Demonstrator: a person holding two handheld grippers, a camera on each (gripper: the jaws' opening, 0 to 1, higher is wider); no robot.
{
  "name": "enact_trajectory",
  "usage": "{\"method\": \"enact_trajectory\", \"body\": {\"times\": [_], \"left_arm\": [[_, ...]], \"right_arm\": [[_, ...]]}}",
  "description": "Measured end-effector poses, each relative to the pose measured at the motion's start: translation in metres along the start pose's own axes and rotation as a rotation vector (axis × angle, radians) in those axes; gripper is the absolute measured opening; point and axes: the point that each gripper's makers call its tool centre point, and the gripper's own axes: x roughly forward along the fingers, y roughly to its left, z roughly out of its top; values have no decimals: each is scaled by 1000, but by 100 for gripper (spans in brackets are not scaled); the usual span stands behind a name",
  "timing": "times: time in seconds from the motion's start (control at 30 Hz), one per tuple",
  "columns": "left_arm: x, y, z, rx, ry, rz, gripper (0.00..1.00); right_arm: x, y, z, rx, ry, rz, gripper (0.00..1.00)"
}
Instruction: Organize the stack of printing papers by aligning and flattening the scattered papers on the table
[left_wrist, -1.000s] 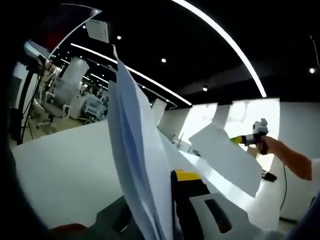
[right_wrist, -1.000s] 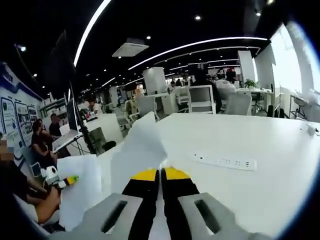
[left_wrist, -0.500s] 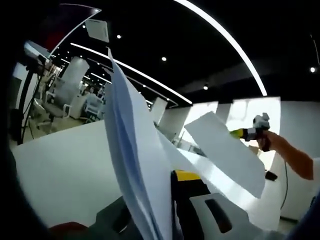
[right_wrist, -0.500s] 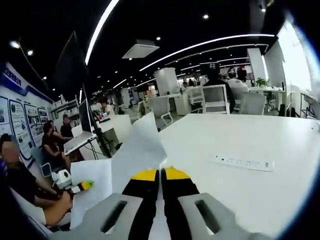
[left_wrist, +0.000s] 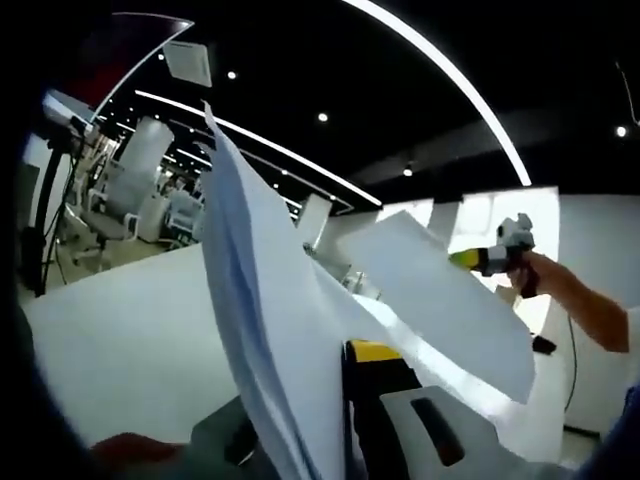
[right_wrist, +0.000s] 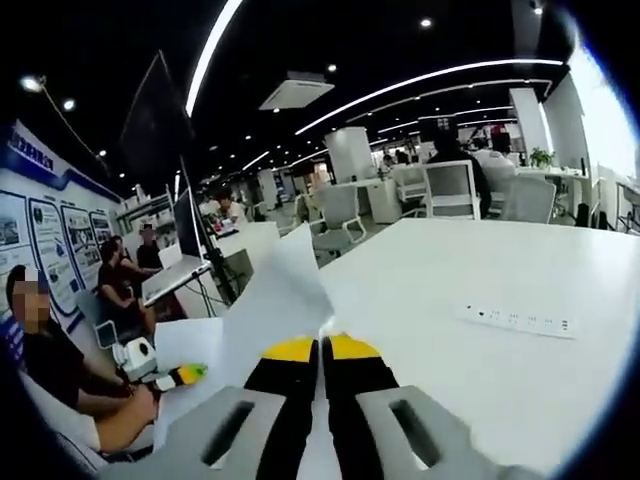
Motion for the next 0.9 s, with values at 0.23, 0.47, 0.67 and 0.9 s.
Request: {"method": "enact_trajectory", "body": {"times": [0.23, 0.47, 0.67, 0.9], "left_arm": [[1, 0, -2, 5, 10, 2, 8], [1, 1, -2, 5, 12, 3, 8], [1, 0, -1, -10, 7, -3, 8], [2, -2, -3, -29, 14, -21, 8]], "right_arm": [[10, 8, -6, 6, 11, 19, 0], [20, 20, -9, 21, 7, 49, 0], [25, 25, -12, 36, 1, 69, 0], [32, 29, -15, 44, 2, 80, 0]]}}
